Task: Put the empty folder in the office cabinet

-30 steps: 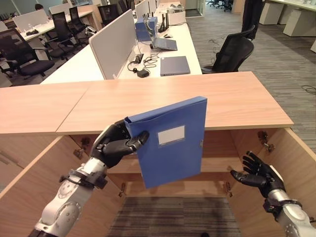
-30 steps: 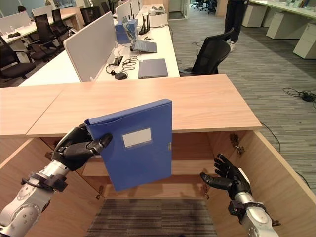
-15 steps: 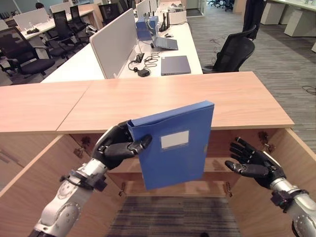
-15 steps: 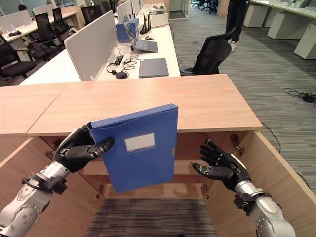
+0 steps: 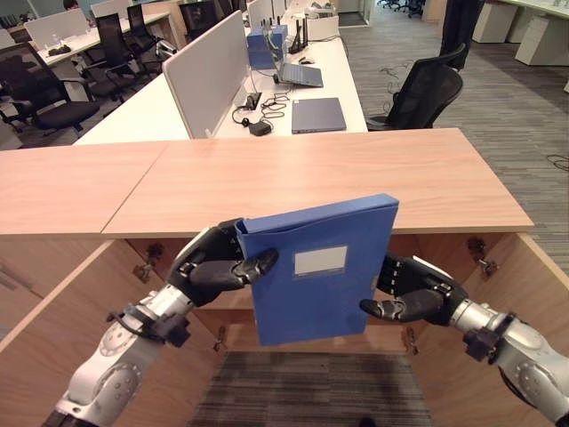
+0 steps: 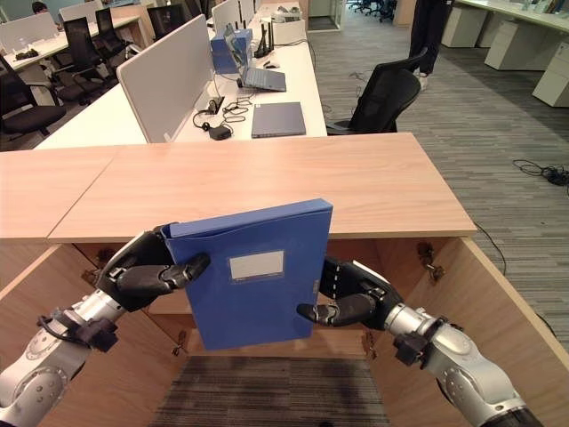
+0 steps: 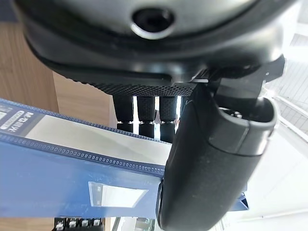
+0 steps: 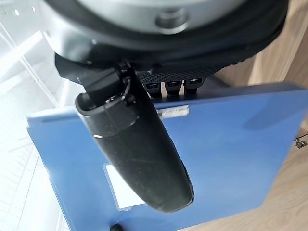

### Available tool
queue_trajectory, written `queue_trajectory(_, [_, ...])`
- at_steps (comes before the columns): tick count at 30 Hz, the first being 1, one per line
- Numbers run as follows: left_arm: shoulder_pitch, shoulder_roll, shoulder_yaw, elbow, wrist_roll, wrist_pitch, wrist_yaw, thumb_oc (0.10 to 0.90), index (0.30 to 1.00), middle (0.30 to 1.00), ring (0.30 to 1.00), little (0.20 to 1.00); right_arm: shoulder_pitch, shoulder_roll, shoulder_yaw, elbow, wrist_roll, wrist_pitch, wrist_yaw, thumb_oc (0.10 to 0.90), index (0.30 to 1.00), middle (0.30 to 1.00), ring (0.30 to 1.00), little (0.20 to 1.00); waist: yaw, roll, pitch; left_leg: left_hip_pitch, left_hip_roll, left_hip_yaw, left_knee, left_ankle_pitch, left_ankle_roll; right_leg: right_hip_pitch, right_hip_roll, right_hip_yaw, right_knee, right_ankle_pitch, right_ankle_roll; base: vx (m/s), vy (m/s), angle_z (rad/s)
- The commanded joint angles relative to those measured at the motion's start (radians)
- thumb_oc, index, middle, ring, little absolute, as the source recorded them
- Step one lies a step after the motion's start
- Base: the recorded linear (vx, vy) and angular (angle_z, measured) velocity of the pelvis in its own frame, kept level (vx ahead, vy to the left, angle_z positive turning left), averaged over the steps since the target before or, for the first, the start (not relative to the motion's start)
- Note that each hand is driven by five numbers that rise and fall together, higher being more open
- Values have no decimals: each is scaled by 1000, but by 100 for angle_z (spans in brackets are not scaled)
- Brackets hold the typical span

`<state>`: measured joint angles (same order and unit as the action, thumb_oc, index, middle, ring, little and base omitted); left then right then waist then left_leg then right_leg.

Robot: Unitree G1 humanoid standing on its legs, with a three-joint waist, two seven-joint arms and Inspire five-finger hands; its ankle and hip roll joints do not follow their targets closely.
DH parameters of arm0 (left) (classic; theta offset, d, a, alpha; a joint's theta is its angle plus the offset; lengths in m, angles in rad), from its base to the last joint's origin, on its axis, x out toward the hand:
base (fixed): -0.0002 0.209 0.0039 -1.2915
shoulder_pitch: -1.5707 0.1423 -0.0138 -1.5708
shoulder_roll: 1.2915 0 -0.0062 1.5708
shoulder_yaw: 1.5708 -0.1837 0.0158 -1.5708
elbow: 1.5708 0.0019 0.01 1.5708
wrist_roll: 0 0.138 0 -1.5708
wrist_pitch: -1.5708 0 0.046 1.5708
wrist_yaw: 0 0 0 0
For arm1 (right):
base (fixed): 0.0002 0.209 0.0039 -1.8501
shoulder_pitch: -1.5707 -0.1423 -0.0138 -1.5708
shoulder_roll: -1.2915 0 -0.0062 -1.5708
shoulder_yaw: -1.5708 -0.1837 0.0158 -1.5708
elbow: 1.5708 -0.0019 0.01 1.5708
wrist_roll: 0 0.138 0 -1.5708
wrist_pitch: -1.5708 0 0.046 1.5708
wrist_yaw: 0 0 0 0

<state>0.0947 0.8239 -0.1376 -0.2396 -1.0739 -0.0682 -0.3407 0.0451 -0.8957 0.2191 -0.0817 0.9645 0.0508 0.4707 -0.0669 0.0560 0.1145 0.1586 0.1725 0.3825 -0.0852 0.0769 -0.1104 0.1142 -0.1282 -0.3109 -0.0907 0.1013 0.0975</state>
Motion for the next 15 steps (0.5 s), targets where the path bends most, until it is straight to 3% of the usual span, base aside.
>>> queue_trajectory(1, [-189,53,-36,-114,-48,-79,-55,400,300,300,300,300,-199,-26,58,-195,88,-97,59,800,900,900,900,900,3,-30,-21,48,21,-13,-2,-8,-73,80,-27,50,20,-134,90,0,0,0])
queue_trajectory(4, [-200,49,-53,-114,-46,-74,-61,400,300,300,300,300,-226,-17,72,-209,86,-104,58,800,900,900,900,900,3,-30,-21,47,21,-14,-2,-8,-72,79,-26,51,21,-134,89,0,0,0])
queue_trajectory(15, [-275,-42,-173,-120,-44,-21,-81,400,300,300,300,300,-355,174,82,-143,53,-167,-15,800,900,900,900,900,9,-32,-28,51,19,-19,-2,-16,-62,83,-24,56,19,-136,84,0,0,0])
